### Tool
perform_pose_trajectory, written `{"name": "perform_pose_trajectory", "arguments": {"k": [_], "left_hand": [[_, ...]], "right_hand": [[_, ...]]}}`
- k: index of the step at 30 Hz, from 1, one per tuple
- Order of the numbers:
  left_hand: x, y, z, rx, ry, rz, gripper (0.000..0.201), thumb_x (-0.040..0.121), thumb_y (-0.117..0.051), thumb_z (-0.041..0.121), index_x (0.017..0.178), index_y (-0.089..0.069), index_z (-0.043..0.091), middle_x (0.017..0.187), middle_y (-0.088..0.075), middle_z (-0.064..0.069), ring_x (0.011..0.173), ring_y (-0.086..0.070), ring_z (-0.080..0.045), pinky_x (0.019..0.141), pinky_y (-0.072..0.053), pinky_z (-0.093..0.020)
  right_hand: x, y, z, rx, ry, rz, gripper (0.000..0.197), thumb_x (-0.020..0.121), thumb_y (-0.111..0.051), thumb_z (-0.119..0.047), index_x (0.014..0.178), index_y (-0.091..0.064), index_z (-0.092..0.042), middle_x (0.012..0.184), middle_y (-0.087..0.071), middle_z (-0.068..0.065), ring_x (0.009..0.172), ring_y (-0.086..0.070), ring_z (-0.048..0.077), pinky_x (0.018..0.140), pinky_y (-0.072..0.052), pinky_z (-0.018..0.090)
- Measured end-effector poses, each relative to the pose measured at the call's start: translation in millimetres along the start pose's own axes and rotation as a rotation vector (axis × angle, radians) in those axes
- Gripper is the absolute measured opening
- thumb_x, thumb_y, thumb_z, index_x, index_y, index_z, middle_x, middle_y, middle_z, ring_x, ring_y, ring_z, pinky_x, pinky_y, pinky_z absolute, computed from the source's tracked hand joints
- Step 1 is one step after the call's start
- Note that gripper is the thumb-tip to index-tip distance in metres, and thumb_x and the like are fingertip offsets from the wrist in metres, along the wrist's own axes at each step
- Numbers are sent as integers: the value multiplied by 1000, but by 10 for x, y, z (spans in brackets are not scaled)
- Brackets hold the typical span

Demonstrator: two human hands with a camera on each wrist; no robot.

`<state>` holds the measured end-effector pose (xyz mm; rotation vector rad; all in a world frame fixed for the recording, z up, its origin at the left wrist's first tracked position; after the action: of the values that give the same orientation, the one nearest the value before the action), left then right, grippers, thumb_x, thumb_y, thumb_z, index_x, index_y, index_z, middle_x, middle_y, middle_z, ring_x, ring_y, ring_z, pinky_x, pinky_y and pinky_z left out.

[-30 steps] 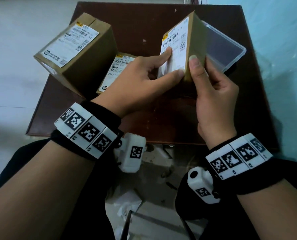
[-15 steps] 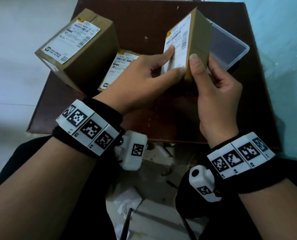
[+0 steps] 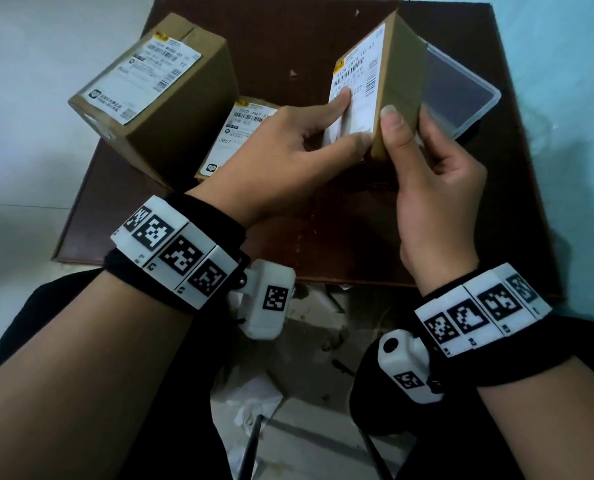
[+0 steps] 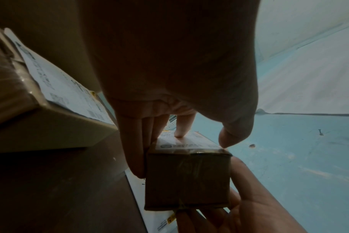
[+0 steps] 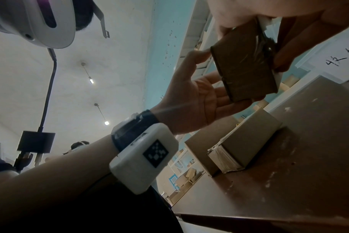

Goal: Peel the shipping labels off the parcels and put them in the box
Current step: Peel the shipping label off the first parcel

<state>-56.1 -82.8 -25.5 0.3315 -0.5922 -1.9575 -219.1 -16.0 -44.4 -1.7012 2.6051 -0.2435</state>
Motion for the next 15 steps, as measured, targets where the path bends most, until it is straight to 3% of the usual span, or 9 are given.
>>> {"name": "perform_pose_trajectory", "arguments": {"k": [3, 8, 13, 15], "left_hand": [[-1, 3, -1, 32, 2, 0, 83, 90, -54, 65, 159, -42, 21, 133, -68, 13, 114, -64, 3, 94, -51, -28], [2, -6, -13, 9, -1, 4, 82, 92, -55, 66, 159, -43, 22, 144, -63, 14, 124, -60, 5, 106, -51, -31], [5, 4, -2, -3, 5, 12, 84, 89, -57, 69, 158, -46, 21, 138, -67, 13, 115, -63, 6, 95, -51, -26], [-1, 10, -1, -10, 12, 18, 85, 87, -58, 70, 156, -48, 20, 139, -66, 15, 115, -64, 7, 98, -53, -29]], "right_hand": [[3, 0, -2, 16, 12, 6, 46, 102, -75, -33, 142, -70, -11, 128, -78, -2, 124, -72, 13, 106, -59, 38], [6, -2, -3, 16, 14, -4, 46, 102, -75, -33, 143, -69, -12, 129, -78, -2, 125, -71, 13, 105, -59, 38], [8, 26, -9, -1, 14, 24, 41, 102, -75, -33, 139, -72, -13, 124, -79, -5, 121, -73, 8, 99, -58, 26], [9, 28, 2, 7, 7, 29, 42, 102, -75, -34, 138, -73, -12, 123, -80, -4, 121, -73, 10, 101, -59, 31]]}}
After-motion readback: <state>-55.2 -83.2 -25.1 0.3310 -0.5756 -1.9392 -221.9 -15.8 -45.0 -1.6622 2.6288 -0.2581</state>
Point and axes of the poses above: each hand's wrist, its own x-axis towards the middle knuckle, its own y-axis out of the back of the hand, z = x × y, the point moved 8 cm from there along x, towards the middle knuckle
